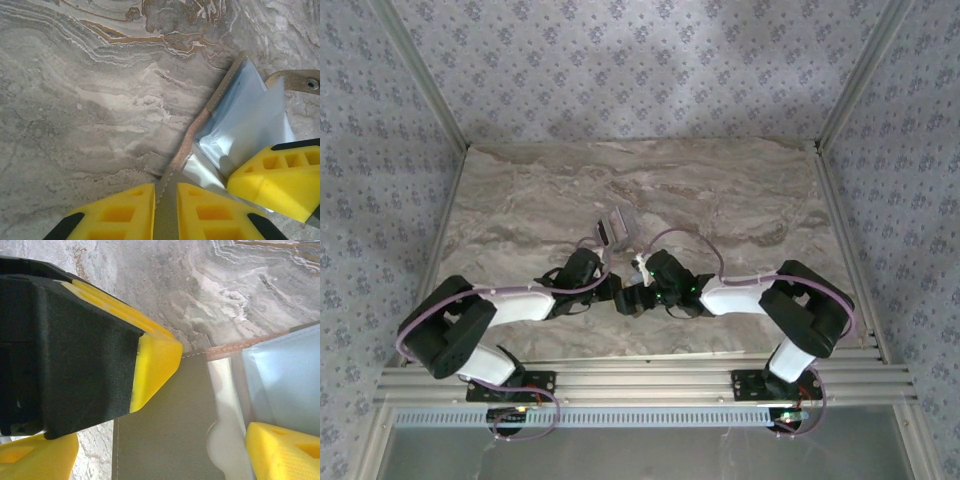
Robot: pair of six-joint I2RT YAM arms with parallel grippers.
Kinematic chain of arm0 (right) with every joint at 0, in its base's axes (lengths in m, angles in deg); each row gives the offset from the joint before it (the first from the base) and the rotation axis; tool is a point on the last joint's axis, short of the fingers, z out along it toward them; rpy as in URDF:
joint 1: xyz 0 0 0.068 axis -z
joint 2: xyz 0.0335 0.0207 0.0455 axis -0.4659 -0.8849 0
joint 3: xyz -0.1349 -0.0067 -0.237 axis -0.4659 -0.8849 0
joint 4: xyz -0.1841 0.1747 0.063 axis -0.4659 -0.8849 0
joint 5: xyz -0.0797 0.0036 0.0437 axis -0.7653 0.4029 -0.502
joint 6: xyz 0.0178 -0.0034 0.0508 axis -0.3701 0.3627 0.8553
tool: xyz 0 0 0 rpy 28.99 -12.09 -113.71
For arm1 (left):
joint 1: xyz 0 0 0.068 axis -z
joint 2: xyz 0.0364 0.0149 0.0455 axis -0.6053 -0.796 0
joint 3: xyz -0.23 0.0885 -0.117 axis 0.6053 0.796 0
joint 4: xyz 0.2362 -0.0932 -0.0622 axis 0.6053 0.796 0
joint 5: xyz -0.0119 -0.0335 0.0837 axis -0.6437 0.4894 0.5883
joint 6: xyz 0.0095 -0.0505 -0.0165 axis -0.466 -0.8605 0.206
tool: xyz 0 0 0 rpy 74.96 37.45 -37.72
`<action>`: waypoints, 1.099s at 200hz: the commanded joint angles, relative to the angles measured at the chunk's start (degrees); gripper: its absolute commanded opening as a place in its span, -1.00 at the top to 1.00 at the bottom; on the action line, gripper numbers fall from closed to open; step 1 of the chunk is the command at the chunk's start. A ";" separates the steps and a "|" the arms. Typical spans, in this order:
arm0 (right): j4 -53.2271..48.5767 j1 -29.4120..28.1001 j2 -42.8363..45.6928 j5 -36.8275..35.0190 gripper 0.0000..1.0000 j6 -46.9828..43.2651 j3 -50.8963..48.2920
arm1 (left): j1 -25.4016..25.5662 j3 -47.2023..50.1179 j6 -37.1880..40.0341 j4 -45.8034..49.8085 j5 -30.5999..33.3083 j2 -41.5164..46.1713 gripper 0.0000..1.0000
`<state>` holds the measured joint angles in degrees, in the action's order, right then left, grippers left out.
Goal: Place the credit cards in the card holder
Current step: Open the card holder at the center of the table.
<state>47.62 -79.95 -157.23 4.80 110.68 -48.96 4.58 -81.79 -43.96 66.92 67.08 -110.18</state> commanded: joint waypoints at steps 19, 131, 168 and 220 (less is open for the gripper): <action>-3.83 1.78 2.59 2.63 -0.80 3.72 1.06 | 2.86 0.48 3.92 6.98 2.21 -5.95 0.66; -1.20 5.39 2.38 -0.67 -0.15 6.67 -2.65 | -4.08 -0.28 2.72 14.85 -0.95 10.54 0.69; 1.40 3.50 0.10 -4.99 0.26 9.38 -3.63 | -2.76 -1.86 2.65 18.93 -1.81 17.04 0.64; 7.89 -0.80 -3.97 -17.56 0.98 19.36 -5.81 | 1.83 -3.88 1.57 14.32 -1.61 8.97 0.65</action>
<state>51.84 -79.49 -158.89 -4.97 123.42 -52.24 4.73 -83.39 -41.64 82.24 66.40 -97.04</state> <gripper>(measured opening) 0.056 0.180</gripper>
